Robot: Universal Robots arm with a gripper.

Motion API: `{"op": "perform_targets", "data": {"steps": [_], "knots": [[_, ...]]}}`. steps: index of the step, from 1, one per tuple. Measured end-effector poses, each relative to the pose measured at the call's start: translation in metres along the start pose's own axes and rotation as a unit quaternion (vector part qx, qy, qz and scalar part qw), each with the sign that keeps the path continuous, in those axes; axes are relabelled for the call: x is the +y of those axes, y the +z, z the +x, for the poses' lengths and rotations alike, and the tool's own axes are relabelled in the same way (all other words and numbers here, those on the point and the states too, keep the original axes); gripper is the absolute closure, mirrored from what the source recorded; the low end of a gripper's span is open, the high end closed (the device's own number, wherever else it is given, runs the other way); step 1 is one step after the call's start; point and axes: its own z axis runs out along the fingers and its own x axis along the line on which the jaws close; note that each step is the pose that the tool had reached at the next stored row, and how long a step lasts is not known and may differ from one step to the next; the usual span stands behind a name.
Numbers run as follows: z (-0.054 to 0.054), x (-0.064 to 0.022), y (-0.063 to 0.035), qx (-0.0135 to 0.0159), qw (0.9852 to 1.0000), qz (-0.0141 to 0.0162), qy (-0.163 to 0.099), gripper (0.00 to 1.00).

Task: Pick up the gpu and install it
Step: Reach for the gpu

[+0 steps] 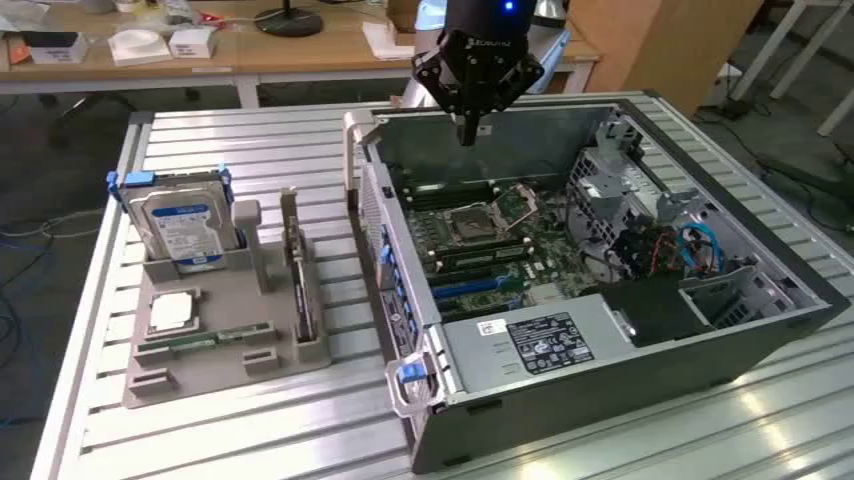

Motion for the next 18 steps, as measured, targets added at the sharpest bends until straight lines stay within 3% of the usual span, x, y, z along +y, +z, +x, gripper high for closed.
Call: {"op": "perform_targets", "data": {"steps": [10, 18], "knots": [[0.005, -0.0004, -0.0001, 0.0, 1.0, 0.0, 0.0, 0.9], [0.016, -0.0012, -0.0004, 0.0, 1.0, 0.0, 0.0, 0.9]]}}
